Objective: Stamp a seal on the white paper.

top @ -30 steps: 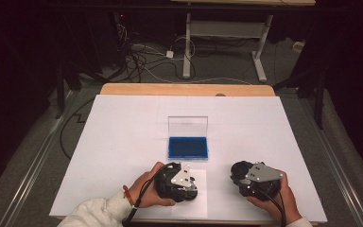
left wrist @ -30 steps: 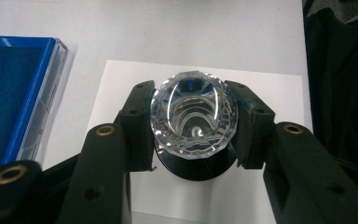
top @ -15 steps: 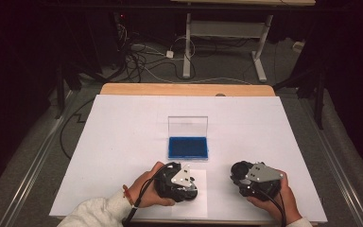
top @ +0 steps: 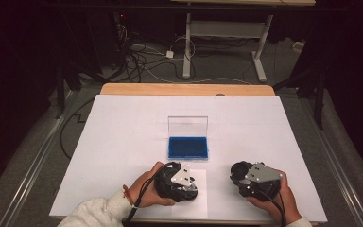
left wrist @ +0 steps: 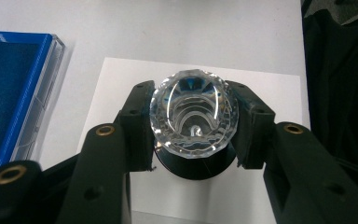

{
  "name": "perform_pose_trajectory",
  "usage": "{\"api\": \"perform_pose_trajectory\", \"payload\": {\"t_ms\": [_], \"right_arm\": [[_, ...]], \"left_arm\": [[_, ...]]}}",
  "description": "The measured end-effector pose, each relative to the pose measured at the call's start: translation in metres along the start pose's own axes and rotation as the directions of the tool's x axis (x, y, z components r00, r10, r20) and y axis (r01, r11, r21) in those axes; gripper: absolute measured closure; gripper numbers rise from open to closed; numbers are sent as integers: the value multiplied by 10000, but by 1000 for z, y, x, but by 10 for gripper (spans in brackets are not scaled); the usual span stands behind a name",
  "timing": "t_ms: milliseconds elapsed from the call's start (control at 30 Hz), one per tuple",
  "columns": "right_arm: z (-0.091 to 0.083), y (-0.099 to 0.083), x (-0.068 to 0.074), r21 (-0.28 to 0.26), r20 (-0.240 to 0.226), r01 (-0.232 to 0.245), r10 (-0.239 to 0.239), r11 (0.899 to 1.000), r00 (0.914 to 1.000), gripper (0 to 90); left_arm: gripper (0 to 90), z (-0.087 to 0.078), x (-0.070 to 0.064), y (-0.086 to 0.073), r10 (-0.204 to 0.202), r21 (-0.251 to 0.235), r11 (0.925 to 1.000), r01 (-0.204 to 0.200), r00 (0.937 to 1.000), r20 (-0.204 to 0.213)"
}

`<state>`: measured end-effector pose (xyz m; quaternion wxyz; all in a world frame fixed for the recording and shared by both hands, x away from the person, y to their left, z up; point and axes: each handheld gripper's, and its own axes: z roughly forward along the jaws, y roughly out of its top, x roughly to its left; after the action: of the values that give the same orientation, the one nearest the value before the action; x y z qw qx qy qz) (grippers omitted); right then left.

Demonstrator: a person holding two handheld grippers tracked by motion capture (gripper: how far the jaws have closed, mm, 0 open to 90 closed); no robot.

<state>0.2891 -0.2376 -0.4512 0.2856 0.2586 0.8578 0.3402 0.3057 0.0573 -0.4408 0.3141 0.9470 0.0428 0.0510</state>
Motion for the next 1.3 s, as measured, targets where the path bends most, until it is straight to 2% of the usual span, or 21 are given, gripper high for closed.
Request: {"api": "perform_pose_trajectory", "payload": {"t_ms": [467, 733, 767, 833, 867, 900, 967, 1100, 1300], "right_arm": [[0, 0, 1, -1, -36, 30, -30, 10000, 10000, 388], [-1, 0, -1, -47, -14, 18, -18, 10000, 10000, 387], [-1, 0, -1, -47, 8, 13, -12, 10000, 10000, 388], [-1, 0, -1, -65, -17, -13, 13, 10000, 10000, 388], [-1, 0, -2, -69, -4, -22, 22, 10000, 10000, 388], [-1, 0, -2, -83, 6, 7, -7, 10000, 10000, 388], [-1, 0, -2, -92, 5, -2, 2, 10000, 10000, 388], [-2, 0, -2, -108, 34, -15, 15, 9999, 10000, 388], [-3, 1, -2, -140, 62, -48, 49, 9999, 10000, 388]], "left_arm": [[546, 1, 1, -1, -24, -83, 10000, 25, 10000, 74], [546, -3, 0, 3, 89, 276, 9996, -86, 9999, -76], [546, -3, 0, 3, 70, 208, 9998, -64, 9996, -289], [546, -7, 3, 3, -101, -128, 9999, 103, 9998, 180], [546, -10, 4, 4, -127, -274, 9995, 132, 9998, 157], [546, -14, 5, 5, -59, -325, 9995, 58, 10000, -13], [546, -19, 8, 5, -193, -568, 9982, 194, 9998, 17], [546, -30, 11, 4, -363, -868, 9957, 330, 9987, -362], [546, -41, 13, 3, -431, -1096, 9933, 359, 9970, -641]]}}
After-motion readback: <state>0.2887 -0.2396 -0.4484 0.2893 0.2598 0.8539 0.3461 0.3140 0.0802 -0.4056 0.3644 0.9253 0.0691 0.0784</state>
